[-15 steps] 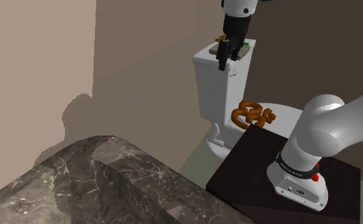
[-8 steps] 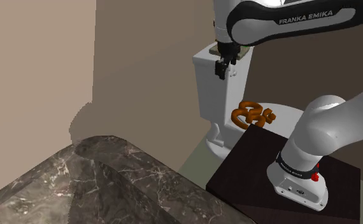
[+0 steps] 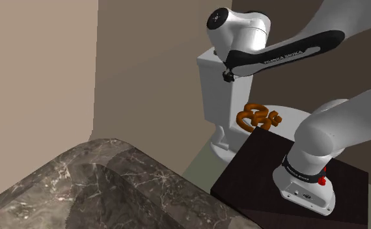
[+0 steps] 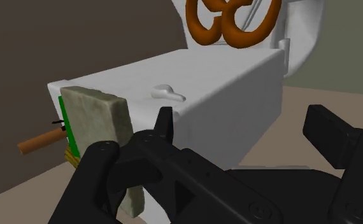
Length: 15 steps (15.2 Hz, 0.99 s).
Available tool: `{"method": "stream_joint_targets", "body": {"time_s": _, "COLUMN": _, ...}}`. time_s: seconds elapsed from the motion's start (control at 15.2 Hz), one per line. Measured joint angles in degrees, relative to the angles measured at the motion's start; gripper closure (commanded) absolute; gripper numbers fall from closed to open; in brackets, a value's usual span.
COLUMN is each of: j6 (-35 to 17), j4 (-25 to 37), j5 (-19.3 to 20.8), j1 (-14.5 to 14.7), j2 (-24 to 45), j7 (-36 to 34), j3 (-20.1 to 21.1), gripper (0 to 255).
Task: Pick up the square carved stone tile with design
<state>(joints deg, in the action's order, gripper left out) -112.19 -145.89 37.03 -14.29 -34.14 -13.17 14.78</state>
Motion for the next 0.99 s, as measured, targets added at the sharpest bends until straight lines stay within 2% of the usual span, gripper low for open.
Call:
{"method": "stream_joint_targets", "body": {"time_s": 0.2, "j6": -2.2, "j4": -0.7, "j5": 9.8, "j1": -4.5, "j2": 3.8, "j7": -5.3, "j3": 2.3, "gripper": 0}}
{"method": "stream_joint_targets", "body": {"time_s": 0.53, "j6": -2.2, "j4": 0.1, "j5": 27.3, "j1": -12.0, "j2": 10.7, "j7": -15.1, "j3": 5.4, "gripper": 0}}
{"method": "stream_joint_targets", "body": {"time_s": 0.86, "j6": 3.0, "j4": 4.2, "j5": 44.6, "j1": -18.2, "j2": 19.1, "j7": -23.6, "j3": 7.1, "gripper": 0}}
{"method": "stream_joint_targets", "body": {"time_s": 0.99, "j6": 5.8, "j4": 5.2, "j5": 49.9, "j1": -19.6, "j2": 21.6, "j7": -26.1, "j3": 7.6, "gripper": 0}}
